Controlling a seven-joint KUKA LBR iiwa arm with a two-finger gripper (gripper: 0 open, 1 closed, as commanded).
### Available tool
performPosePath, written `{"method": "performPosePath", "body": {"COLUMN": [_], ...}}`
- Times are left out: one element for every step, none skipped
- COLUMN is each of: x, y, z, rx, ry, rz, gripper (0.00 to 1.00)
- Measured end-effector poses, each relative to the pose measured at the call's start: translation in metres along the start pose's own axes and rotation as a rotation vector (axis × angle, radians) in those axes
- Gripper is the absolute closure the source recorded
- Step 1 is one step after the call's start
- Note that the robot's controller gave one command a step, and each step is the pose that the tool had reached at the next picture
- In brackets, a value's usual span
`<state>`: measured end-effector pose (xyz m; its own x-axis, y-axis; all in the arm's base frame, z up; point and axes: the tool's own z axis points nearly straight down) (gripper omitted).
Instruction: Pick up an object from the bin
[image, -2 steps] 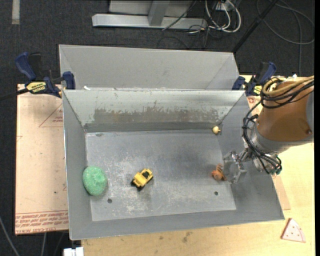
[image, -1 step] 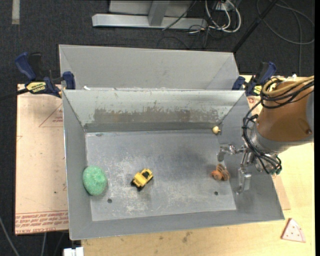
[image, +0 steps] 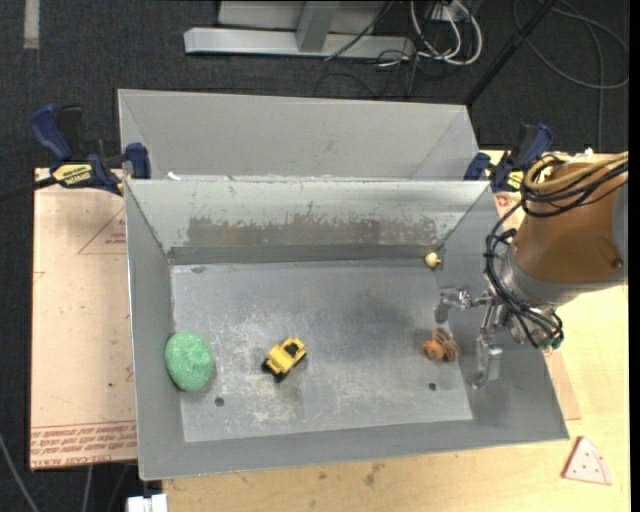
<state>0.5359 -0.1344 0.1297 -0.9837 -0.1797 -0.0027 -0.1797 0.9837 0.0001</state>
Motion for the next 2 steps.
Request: {"method": "performPosePath", "body": {"x": [-0.0132, -0.0128], "y": [-0.0075, -0.0078], "z": [0.0473, 0.0474], "rx": [-0.004, -0.004], "ry": [0.003, 0.004], "rz": [-0.143, -0.143], "gripper": [1.00, 1.00]}}
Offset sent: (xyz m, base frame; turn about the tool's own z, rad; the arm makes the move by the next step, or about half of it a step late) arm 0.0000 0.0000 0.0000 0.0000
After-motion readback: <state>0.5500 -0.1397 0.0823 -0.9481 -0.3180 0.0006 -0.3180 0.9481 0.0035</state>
